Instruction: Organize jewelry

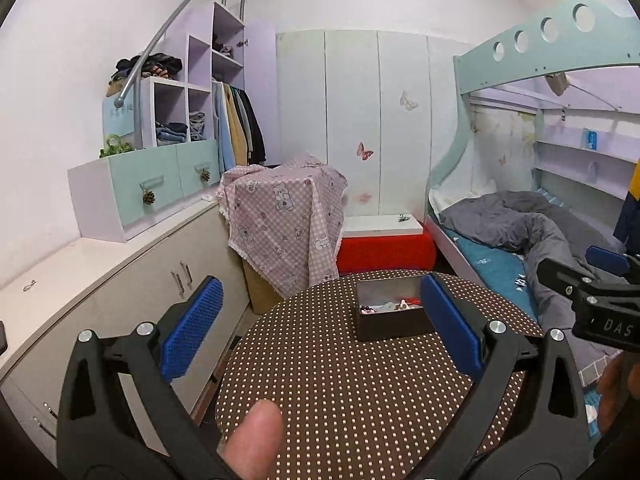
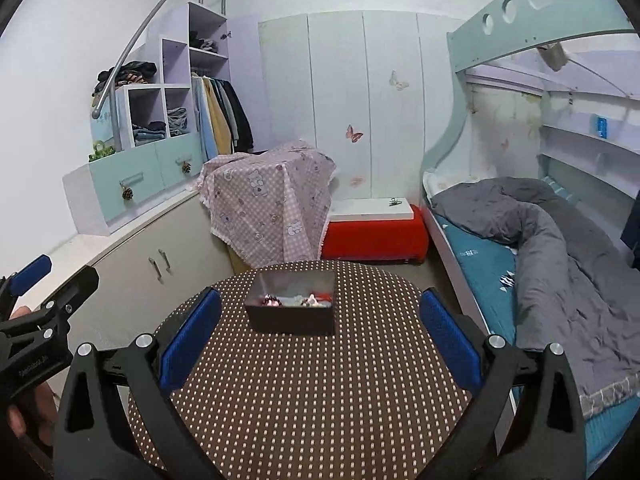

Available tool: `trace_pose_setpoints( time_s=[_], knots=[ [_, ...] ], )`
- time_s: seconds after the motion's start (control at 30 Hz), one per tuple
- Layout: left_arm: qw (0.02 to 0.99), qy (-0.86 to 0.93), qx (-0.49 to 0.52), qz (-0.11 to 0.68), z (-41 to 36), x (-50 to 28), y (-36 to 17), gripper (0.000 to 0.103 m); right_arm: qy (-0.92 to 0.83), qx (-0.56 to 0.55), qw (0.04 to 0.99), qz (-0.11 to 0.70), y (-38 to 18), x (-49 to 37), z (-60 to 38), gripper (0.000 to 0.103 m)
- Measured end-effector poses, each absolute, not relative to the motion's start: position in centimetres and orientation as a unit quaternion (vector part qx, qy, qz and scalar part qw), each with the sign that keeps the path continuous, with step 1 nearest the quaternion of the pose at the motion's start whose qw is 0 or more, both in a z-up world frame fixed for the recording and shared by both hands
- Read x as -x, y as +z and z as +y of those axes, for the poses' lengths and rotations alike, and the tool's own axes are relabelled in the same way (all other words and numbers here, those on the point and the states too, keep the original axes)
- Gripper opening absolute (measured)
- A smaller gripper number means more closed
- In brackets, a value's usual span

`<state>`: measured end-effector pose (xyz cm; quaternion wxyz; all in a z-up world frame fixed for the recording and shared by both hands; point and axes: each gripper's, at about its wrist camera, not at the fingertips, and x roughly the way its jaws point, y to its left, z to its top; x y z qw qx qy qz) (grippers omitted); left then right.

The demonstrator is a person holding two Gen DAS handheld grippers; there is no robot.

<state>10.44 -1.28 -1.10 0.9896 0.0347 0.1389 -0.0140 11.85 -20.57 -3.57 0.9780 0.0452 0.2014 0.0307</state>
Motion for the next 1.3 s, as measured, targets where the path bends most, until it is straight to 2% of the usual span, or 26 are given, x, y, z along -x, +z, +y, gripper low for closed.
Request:
trace_pose_setpoints(
  time_s=[0.5, 1.3],
  knots=[
    [0.995, 0.019, -0.02, 0.093, 0.6, -4.5, -0.6, 0.097, 0.028, -0.029, 0.989, 0.144, -1.9, -5.7, -17.9, 0.096],
    [0.996, 0.018, -0.026, 0.083, 0.2, -3.8, -0.1, 0.097, 0.037, -0.034, 0.988, 0.148, -2.2, -5.2, -17.3, 0.096]
  ],
)
